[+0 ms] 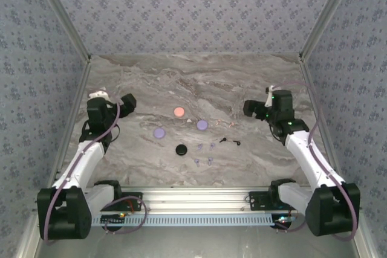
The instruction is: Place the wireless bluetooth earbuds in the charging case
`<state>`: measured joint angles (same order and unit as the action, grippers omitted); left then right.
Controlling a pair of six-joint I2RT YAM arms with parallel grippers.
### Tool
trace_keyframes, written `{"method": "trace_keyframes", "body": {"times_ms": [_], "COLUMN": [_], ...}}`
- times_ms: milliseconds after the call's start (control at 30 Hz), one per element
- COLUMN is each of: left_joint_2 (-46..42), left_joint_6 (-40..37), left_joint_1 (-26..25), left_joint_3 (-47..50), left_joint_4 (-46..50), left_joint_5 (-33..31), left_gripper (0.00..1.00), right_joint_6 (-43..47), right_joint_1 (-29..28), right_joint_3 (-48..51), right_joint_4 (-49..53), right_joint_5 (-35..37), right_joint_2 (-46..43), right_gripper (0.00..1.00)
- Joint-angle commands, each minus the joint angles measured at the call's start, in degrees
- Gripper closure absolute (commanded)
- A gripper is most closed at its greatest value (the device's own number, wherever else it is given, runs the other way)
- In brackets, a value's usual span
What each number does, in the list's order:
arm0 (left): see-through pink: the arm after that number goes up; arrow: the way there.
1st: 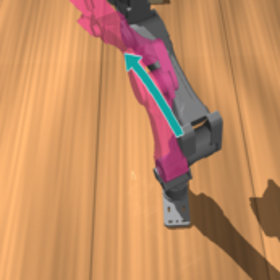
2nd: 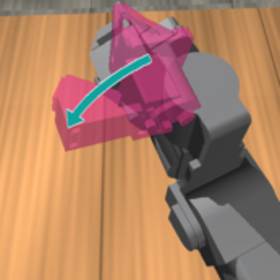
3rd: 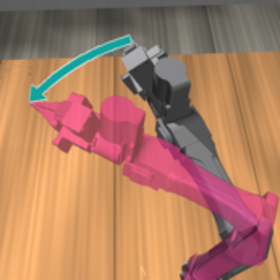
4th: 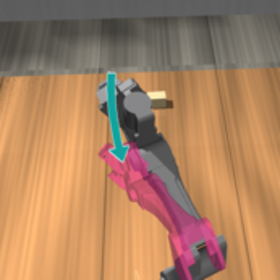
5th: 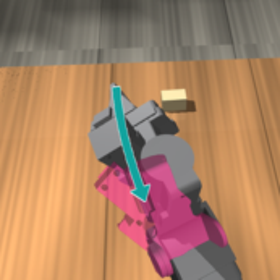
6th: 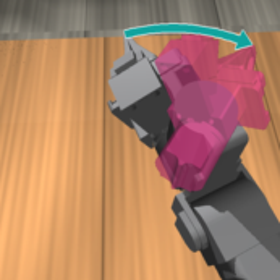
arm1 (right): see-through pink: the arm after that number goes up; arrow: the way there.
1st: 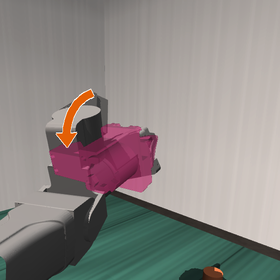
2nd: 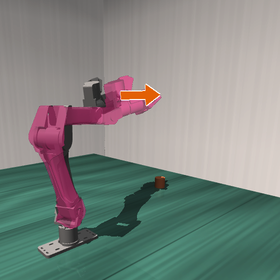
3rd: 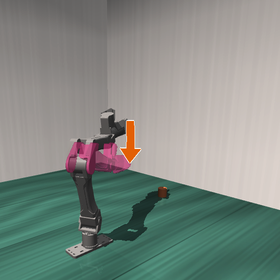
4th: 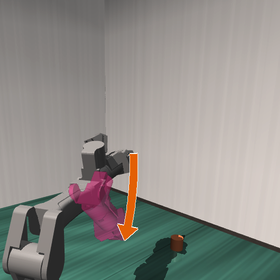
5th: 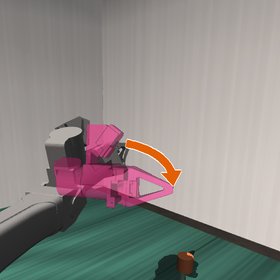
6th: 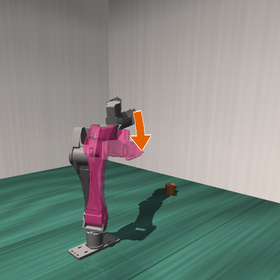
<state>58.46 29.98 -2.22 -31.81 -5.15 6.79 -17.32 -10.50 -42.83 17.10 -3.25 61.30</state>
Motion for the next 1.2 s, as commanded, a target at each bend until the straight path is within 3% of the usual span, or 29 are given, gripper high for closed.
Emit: {"method": "trace_keyframes", "body": {"times_ms": [0,167,367,667,900,1167], "left_joint_2": [-1.52,-2.73,-2.98,-8.53,-11.62,-12.49], "left_joint_6": [7.99,10.34,10.95,11.52,11.33,11.60], "left_joint_1": [-4.67,-10.29,-11.74,-12.02,-12.02,-12.02], "left_joint_3": [-1.05,0.57,0.72,2.39,2.76,2.81], "left_joint_4": [8.72,5.57,5.30,6.98,8.84,9.28], "left_joint_5": [7.08,6.75,6.49,4.42,3.05,2.47], "left_gripper": [0.01,0.01,0.01,0.01,0.01,0.01], "right_joint_6": [-9.56,-18.27,-20.15,-19.63,-20.45,-19.92], "right_joint_1": [-8.74,-23.57,-31.40,-34.23,-34.49,-34.33], "right_joint_3": [-3.52,-6.44,-15.97,-27.37,-29.16,-31.06], "right_joint_4": [13.50,12.70,12.71,13.55,12.98,13.76], "right_joint_5": [2.93,8.24,10.87,10.45,10.80,12.68], "right_joint_2": [1.66,8.92,23.34,39.42,44.89,48.27], "right_gripper": [0.00,0.00,0.05,0.16,0.27,0.30]}}
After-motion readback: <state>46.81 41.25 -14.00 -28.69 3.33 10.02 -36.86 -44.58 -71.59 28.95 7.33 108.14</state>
